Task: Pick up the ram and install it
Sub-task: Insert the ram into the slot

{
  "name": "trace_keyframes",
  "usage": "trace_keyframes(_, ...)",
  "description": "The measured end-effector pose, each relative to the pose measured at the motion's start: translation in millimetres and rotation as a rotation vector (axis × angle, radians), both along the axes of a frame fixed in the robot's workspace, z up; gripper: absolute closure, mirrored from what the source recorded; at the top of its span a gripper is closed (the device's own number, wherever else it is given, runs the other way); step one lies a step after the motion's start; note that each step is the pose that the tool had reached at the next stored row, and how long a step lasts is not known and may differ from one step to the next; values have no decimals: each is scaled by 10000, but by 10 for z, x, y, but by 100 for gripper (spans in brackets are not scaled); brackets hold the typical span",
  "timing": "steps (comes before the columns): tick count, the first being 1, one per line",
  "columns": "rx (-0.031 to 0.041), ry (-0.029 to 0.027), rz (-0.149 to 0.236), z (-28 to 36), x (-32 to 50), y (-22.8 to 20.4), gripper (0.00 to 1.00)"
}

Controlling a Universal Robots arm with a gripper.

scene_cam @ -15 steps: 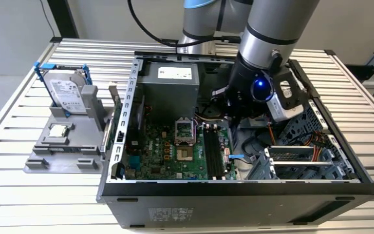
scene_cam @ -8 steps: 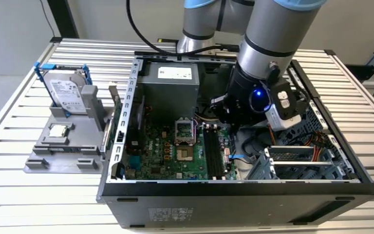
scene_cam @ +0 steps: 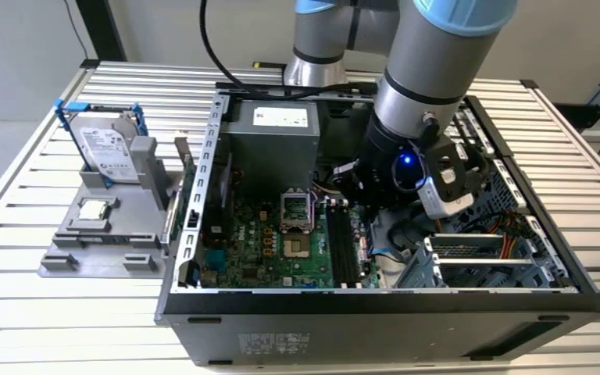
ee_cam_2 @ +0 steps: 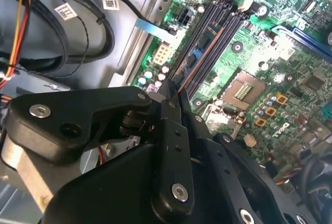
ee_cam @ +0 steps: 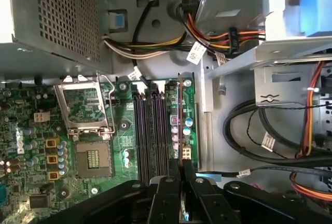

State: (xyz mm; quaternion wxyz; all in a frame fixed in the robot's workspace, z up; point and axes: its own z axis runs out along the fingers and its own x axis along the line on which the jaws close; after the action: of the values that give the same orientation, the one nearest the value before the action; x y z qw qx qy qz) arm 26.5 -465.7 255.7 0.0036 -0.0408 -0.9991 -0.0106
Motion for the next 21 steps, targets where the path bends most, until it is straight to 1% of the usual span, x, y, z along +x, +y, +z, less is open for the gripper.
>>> trace_keyframes(4, 4, 0, 215, -56, -7, -20, 100)
trace_keyframes(9, 3, 0, 607, -77, -13, -28, 100)
trace_keyframes(15, 4, -1, 609, -90, -36, -38, 100)
trace_keyframes(17, 1, 0, 609, -96, -43, -50, 100)
trace_keyframes(21, -6, 0, 609, -131, -51, -64, 100)
